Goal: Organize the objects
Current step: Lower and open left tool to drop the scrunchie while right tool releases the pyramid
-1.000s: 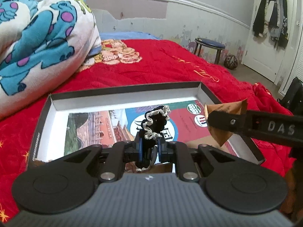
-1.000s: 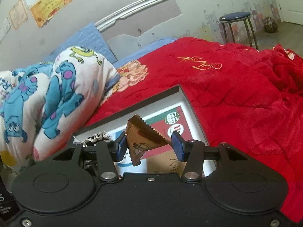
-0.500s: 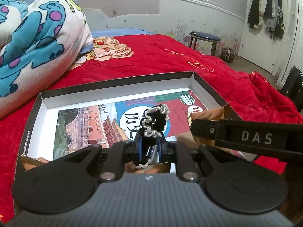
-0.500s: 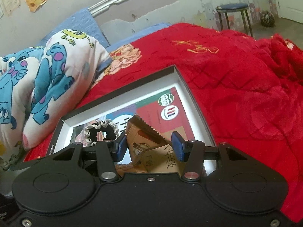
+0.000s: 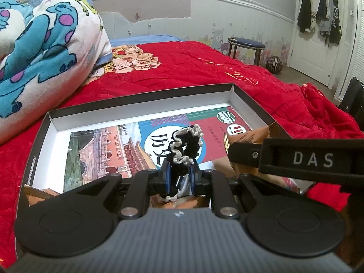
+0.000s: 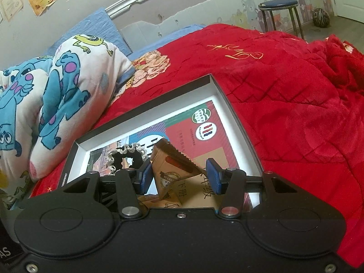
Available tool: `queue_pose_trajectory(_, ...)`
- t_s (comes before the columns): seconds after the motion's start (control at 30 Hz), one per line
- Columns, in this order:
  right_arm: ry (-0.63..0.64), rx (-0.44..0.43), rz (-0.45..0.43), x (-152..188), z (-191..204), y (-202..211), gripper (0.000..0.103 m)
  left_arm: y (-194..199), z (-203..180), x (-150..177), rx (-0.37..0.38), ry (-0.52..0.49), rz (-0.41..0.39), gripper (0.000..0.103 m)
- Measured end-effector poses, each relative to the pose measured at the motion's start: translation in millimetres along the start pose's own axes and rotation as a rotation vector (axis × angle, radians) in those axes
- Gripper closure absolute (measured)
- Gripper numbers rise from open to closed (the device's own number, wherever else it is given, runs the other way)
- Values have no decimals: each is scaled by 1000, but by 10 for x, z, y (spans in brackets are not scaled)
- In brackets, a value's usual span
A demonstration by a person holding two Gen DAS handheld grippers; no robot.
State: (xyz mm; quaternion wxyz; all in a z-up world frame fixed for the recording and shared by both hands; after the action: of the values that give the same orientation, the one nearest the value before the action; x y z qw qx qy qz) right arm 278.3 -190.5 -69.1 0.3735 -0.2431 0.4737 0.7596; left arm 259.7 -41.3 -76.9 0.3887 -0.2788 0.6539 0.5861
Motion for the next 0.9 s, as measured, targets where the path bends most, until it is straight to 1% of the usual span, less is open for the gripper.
queue_pose_trajectory(0.5, 0, 7, 9, 29, 6, -17, 55, -4, 24, 3, 2, 6, 1, 82)
queue_pose_trajectory(0.73, 4, 10, 10, 33, 5, -18, 55, -13, 42, 5, 0, 11, 3, 79)
queue_pose_trajectory(0.77, 6, 11, 11, 37, 2, -19, 55, -14, 42, 5, 1, 11, 3, 77)
queue_pose_trajectory(0.9, 6, 12, 10, 37, 4, -17, 55, -4, 46, 13, -1, 13, -5, 73)
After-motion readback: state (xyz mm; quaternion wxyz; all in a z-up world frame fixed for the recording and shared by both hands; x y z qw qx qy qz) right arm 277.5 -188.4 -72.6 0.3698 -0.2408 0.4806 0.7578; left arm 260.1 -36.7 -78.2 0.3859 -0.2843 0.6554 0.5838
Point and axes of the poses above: each gripper's, at about its wrist camera, not at the fingertips, and y roughly against the way its jaws point, z to its left, x to its underside, the point moved 6 cm from there along -y, roughly the way its jaws point, and after that the axes turned 5 degrees about -z, right-handed, at the moved point
